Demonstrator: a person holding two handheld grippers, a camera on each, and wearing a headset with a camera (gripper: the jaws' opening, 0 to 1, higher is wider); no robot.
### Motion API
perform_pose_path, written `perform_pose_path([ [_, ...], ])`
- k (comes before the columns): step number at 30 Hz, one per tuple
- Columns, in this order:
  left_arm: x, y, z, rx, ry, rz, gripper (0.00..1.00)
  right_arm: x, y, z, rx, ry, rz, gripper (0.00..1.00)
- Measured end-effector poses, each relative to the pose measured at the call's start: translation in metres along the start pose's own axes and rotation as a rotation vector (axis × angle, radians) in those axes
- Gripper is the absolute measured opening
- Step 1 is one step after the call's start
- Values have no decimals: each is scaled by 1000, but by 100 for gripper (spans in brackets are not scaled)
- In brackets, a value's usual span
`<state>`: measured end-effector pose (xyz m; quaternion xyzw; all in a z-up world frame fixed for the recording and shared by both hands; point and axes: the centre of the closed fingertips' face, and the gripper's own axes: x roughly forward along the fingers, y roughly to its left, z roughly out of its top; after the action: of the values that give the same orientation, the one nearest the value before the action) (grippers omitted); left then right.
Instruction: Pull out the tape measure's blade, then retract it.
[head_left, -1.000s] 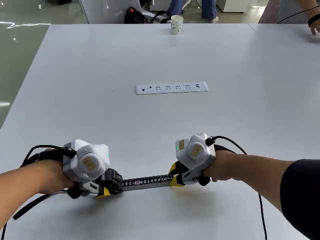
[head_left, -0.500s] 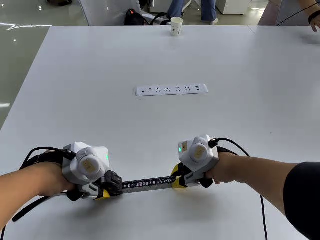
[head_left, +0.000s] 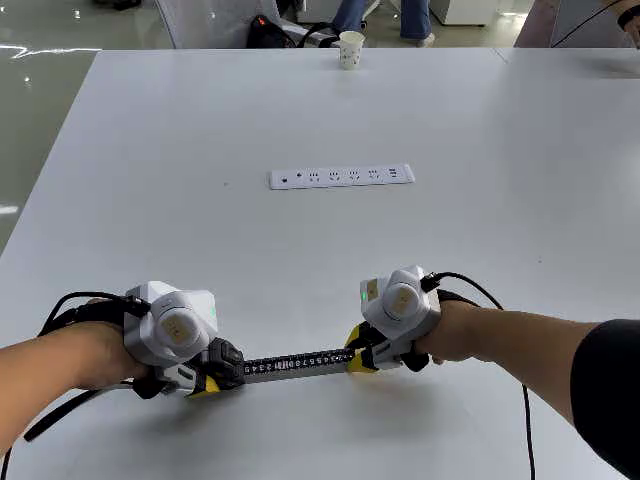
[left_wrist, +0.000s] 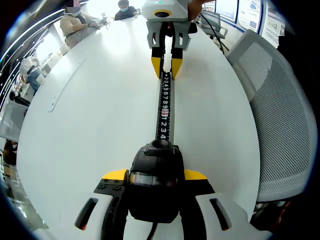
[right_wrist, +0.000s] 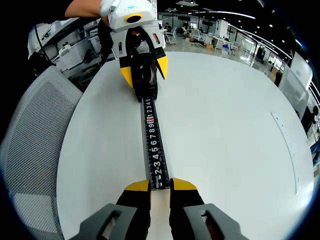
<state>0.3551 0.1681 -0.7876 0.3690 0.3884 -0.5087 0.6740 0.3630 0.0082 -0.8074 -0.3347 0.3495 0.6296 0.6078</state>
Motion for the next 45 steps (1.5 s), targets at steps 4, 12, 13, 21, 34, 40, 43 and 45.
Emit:
perform_pose_path([
  [4,0,0,0,-1,0,0,34,0,0,0,-1,0,0,10],
  [12,0,-1,0,-1,0,0,34,-1,1,-1,3,-1,0,10],
  [13,-1,-1,0,-1,0,1,34,-1,1,-1,5,-2,0,10],
  [21,-1,-2,0,-1,1,3,34,-3,1,-3,5,1,-2,10],
  [34,-1,-1,0,-2,1,4,34,-4,-1,-7,10,1,-5,10],
  [40,-1,-1,0,-3,2,5,34,-5,-2,-9,13,3,-7,10],
  [43,-1,-1,0,-3,2,5,34,-6,-2,-10,14,4,-8,10],
  [45,-1,-1,0,-3,2,5,34,-6,-2,-10,16,2,-8,10],
])
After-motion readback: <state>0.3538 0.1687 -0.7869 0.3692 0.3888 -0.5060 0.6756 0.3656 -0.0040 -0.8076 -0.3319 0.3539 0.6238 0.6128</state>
